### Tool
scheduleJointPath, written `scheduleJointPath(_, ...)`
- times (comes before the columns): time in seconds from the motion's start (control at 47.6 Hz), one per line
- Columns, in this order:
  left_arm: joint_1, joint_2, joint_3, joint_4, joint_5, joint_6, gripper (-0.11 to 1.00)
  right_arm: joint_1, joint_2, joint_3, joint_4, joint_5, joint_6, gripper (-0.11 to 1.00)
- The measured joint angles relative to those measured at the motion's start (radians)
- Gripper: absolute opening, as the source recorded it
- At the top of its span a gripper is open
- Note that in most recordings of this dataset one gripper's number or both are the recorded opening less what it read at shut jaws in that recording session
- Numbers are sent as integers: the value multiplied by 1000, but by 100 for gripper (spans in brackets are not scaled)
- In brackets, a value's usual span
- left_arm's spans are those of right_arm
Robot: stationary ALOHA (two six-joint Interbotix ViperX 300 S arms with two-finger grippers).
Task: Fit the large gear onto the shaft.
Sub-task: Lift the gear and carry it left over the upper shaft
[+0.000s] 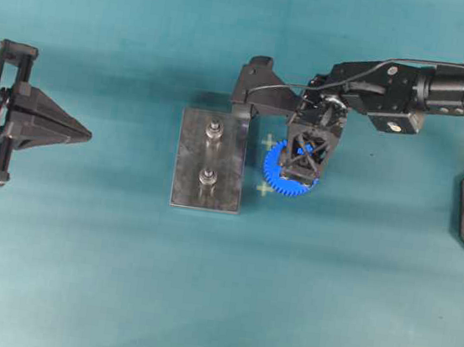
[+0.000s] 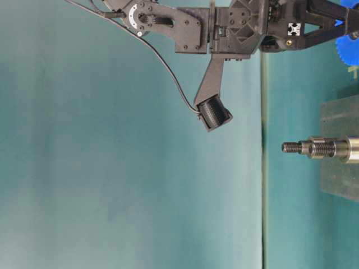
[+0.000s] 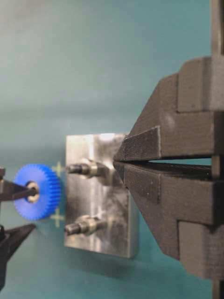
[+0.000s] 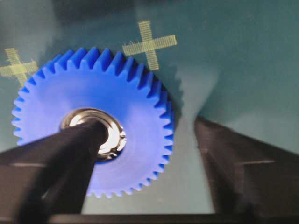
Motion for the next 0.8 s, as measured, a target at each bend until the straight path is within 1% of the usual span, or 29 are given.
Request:
scheduleJointPath(0.063,-2,0,0,0,0,0,0,0,0,-2,-2,2,3,50)
scheduleJointPath(0.21,0,0,0,2,0,0,0,0,-2,-2,-3,2,29,50)
scheduleJointPath(0.462,0,-2,2,0,0,0,0,3,-12,0,-5,5,44,50)
scheduleJointPath(0.652,0,-6,3,0,0,0,0,-5,-57,-26,-14,55,78,49)
scheduleJointPath(0.799,0,-9,3,0,0,0,0,-3,-95,-63,-12,109,84,49)
